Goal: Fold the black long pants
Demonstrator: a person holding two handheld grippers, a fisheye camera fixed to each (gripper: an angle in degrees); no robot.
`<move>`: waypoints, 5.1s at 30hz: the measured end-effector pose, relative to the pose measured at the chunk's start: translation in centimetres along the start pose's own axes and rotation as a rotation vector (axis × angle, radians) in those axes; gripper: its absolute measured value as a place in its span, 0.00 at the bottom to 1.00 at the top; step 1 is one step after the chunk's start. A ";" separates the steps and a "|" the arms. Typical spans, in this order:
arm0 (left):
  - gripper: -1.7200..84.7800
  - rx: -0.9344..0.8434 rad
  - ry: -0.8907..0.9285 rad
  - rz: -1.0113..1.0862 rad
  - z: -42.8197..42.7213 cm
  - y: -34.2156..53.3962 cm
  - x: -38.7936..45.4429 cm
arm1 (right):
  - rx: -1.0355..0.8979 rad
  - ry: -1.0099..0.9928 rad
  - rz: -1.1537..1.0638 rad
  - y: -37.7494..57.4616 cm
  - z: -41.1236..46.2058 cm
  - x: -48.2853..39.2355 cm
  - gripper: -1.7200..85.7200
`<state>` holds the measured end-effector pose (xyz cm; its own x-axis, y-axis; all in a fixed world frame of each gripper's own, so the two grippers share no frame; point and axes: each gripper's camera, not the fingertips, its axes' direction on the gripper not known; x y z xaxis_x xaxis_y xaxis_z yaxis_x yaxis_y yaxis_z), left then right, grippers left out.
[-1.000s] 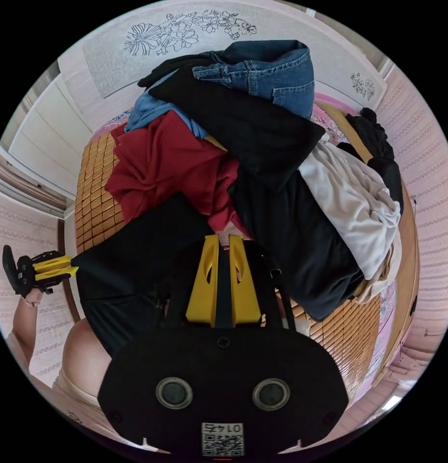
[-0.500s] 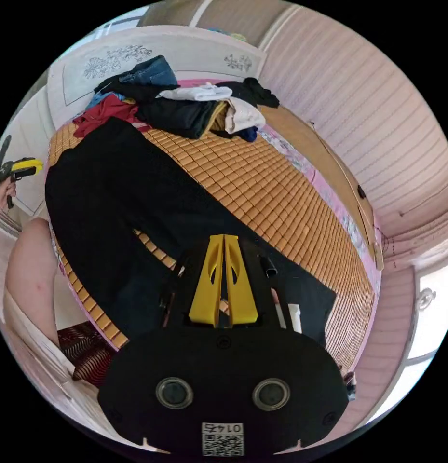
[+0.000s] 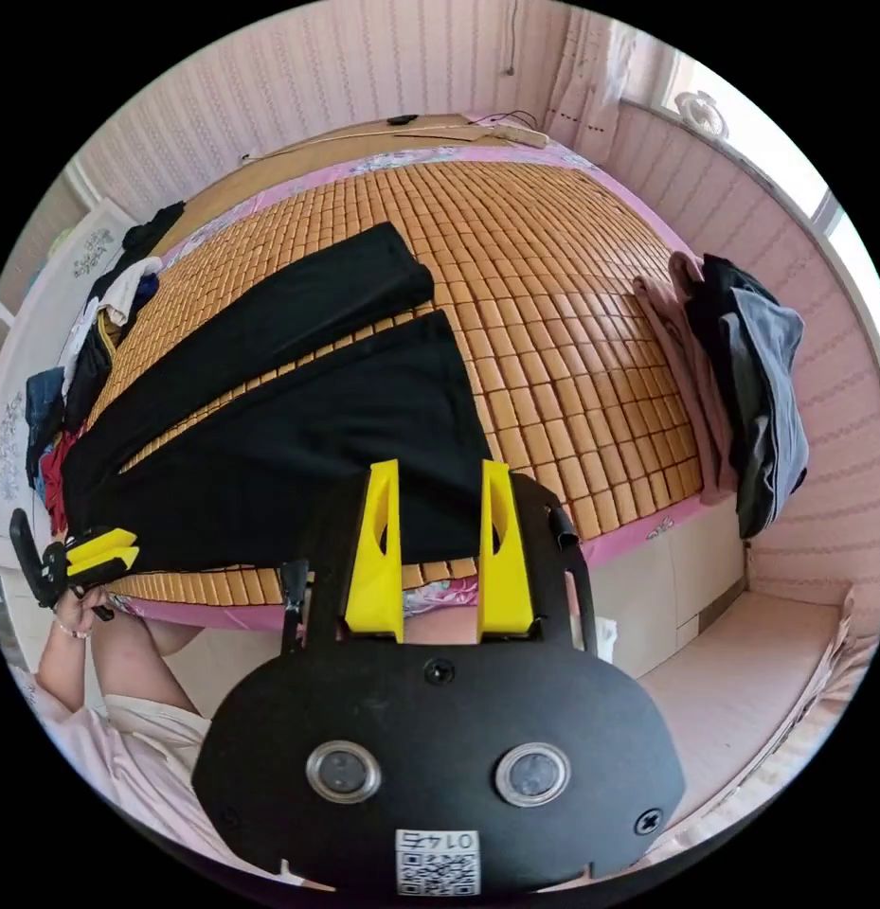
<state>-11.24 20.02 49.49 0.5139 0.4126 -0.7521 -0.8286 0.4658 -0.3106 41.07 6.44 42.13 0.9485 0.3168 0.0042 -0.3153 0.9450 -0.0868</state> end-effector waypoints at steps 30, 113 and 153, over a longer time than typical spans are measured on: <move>0.07 -0.121 -0.008 0.127 3.2 -2.1 -0.1 | -0.172 -0.243 0.122 2.1 -13.9 17.9 0.14; 0.01 -0.234 -0.528 -0.767 -20.4 23.7 -19.1 | -0.201 0.141 -0.330 -2.3 -20.7 -4.0 0.01; 0.15 0.012 -0.041 0.177 -7.3 -31.5 14.2 | -0.200 -0.317 -0.132 -1.3 -24.1 16.9 0.12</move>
<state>20.51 5.52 44.33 0.3693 0.5208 -0.7697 -0.9042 0.3926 -0.1682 58.27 8.58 18.33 0.9139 0.2324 0.3327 -0.1491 0.9547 -0.2573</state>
